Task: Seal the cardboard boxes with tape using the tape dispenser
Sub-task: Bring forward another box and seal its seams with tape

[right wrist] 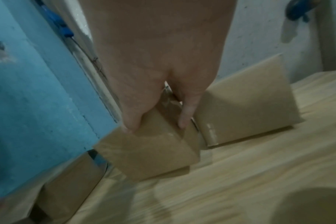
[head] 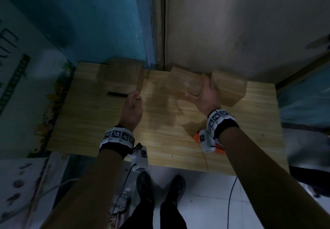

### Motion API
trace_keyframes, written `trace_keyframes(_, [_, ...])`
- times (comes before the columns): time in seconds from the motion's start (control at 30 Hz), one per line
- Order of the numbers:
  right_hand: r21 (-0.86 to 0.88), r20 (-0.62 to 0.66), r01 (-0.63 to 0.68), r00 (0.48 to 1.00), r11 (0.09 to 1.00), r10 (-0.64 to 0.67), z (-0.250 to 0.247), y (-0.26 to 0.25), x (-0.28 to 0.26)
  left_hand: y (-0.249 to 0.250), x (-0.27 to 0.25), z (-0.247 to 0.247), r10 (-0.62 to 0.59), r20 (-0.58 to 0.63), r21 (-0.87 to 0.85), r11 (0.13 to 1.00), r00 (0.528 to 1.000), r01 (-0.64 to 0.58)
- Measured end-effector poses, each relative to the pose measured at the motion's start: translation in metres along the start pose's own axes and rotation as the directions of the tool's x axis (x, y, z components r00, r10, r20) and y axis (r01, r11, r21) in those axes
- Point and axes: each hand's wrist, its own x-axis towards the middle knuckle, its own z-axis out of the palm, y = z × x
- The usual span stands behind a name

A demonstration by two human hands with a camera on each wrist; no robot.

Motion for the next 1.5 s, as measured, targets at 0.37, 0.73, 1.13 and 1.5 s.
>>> trace_keyframes(0.37, [-0.715,0.021,0.146,0.982,0.683,-0.188,0.005,-0.011,0.016,-0.014,0.018,-0.003,0.081,-0.041,-0.025,0.996,0.996,-0.082])
trace_keyframes(0.73, [-0.618,0.065,0.020,0.998,0.786,0.026,-0.003,0.002,0.027,-0.023,0.013,-0.010,0.207,-0.085,0.058,0.978,0.975,-0.202])
trace_keyframes(1.13, [-0.545,0.055,0.080,0.997,0.835,-0.060,-0.007,0.005,0.016,-0.027,0.051,-0.022,-0.006,-0.177,0.294,0.954,0.984,0.059])
trace_keyframes(1.5, [-0.386,-0.040,0.206,0.970,0.899,-0.240,0.024,0.002,-0.049,-0.018,0.112,-0.013,-0.252,-0.052,0.466,0.850,0.966,0.247])
